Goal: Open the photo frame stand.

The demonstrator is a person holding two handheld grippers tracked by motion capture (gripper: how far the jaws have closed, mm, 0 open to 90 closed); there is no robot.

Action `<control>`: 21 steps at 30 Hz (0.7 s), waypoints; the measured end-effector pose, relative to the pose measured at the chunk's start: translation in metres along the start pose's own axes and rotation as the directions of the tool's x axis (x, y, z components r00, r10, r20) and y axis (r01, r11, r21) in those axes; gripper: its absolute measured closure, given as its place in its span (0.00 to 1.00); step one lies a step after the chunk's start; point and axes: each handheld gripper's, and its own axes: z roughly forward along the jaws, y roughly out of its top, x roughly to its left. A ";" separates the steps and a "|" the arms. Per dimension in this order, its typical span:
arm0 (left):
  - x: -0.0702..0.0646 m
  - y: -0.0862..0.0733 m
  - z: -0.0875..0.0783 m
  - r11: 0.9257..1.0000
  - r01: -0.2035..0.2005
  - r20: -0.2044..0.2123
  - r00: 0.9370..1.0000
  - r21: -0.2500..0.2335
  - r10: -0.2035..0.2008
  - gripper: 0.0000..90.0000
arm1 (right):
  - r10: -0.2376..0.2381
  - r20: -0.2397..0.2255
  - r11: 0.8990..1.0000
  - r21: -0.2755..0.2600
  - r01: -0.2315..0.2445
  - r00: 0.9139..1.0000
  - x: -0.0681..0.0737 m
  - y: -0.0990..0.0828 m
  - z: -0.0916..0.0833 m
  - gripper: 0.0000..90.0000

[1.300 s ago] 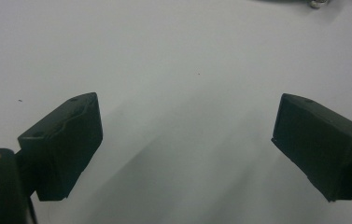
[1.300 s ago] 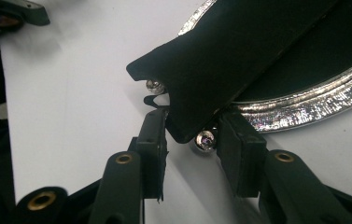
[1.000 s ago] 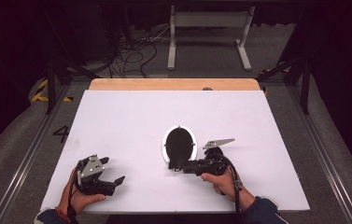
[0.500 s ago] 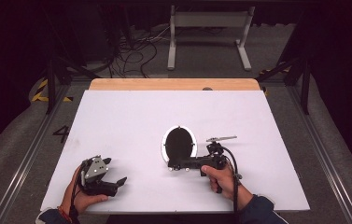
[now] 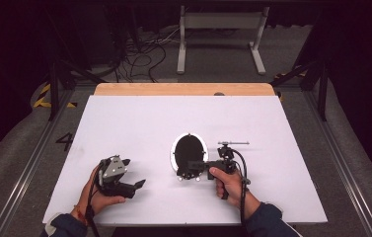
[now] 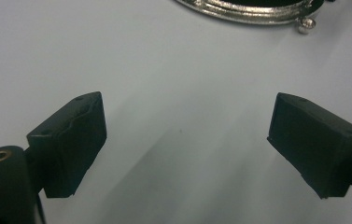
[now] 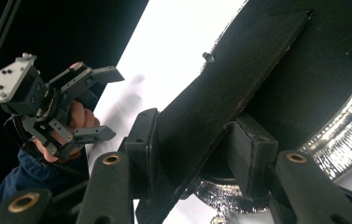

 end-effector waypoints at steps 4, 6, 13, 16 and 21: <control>0.004 0.014 0.014 1.000 0.011 0.031 0.999 -0.010 -0.010 0.15 | -0.005 0.005 1.000 0.001 0.005 1.000 0.000 0.000 0.001 0.64; 0.007 0.027 0.027 1.000 0.017 0.062 0.998 -0.005 -0.017 0.15 | -0.019 0.004 1.000 0.006 0.019 1.000 0.001 0.001 0.001 0.66; 0.012 0.047 0.052 0.999 0.034 0.118 0.992 0.007 -0.035 0.17 | -0.053 0.000 0.999 0.014 0.053 0.999 0.000 0.002 0.001 0.68; 0.012 0.053 0.061 1.000 0.025 0.118 0.993 0.016 -0.026 0.19 | -0.076 -0.004 0.997 0.013 0.076 0.997 0.001 0.001 0.000 0.68; 0.017 0.059 0.072 0.998 0.060 0.149 0.987 0.006 -0.061 0.21 | -0.130 -0.006 0.991 0.012 0.130 0.992 0.003 0.001 -0.001 0.69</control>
